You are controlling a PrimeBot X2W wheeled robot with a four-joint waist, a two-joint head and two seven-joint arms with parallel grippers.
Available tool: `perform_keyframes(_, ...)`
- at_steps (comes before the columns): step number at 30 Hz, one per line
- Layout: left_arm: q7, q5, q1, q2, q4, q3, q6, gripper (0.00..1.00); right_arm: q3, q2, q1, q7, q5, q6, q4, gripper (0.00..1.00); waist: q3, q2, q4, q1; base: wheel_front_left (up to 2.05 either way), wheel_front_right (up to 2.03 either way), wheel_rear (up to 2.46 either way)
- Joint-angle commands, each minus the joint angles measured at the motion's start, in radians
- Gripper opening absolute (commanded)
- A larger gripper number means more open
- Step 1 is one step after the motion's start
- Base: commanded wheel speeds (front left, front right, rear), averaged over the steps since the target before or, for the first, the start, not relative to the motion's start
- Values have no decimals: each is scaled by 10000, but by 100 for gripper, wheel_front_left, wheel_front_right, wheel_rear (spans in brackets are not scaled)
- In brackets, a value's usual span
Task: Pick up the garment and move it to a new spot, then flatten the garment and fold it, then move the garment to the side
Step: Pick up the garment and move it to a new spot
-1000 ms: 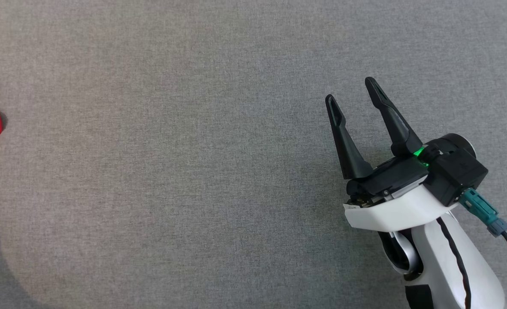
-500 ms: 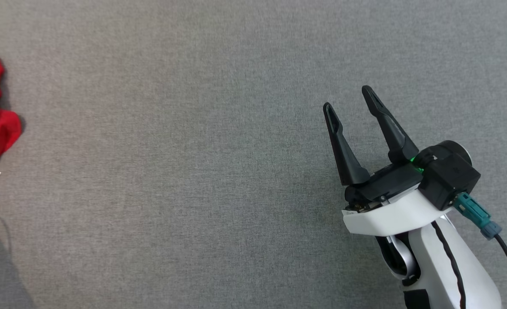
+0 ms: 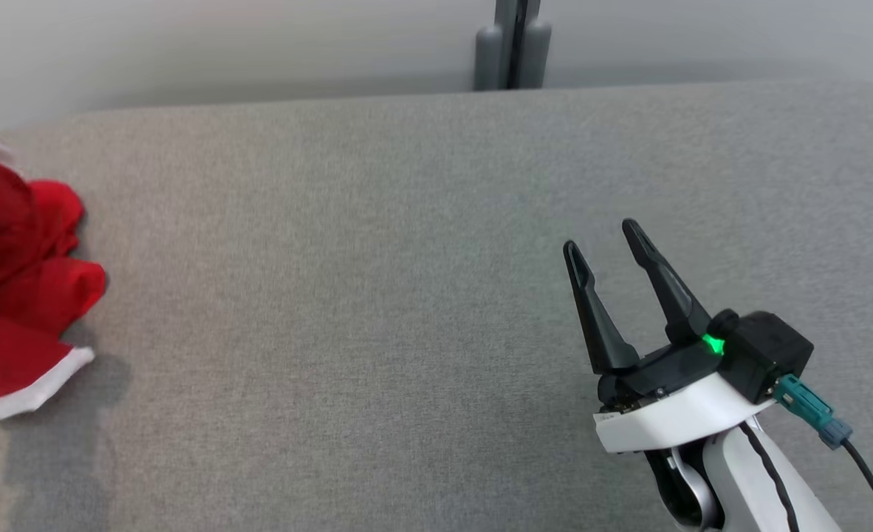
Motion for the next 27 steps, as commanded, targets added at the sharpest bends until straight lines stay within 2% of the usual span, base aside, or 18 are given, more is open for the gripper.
perform_keyframes(1, 43, -43, -115, 37, -333, -218, -15, 0, -53, -26, 196, -49, 83, 19, 29, 100, -631, 0, -314, 0, 0, 0, 0)
perform_keyframes(5, 269, -212, -144, 41, -1509, -885, -15, 0, -182, -23, 452, -50, 193, 19, -18, 100, -960, 0, -634, 0, 0, 0, 0)
perform_keyframes(13, 977, -1047, 202, -442, -4298, -1585, -8, 0, -404, -14, 772, -49, 324, 19, -161, 100, -1313, 0, -1291, 0, 0, 0, 0)
perform_keyframes(17, 1301, -1693, 633, -823, -5824, -1493, 287, 0, -594, -14, 836, -49, 314, 19, -228, 100, -1332, 0, -1533, 0, 0, 0, 0)
perform_keyframes(20, 1469, -2276, 1177, -1081, -6764, -1333, 669, 0, -695, -13, 930, -49, 276, 19, -273, 100, -1265, 0, -1666, 0, 0, 0, 0)
perform_keyframes(23, 1405, -2592, 1813, -1166, -7322, -1249, 929, 0, -744, -12, 881, -49, 252, 19, -302, 100, -1114, 0, -1772, 0, 0, 0, 0)
perform_keyframes(27, 984, -2812, 2607, -1437, -7004, -1254, 1050, 0, -681, -13, 730, -49, 269, 19, -250, 100, -945, 0, -1891, 0, 0, 0, 0)
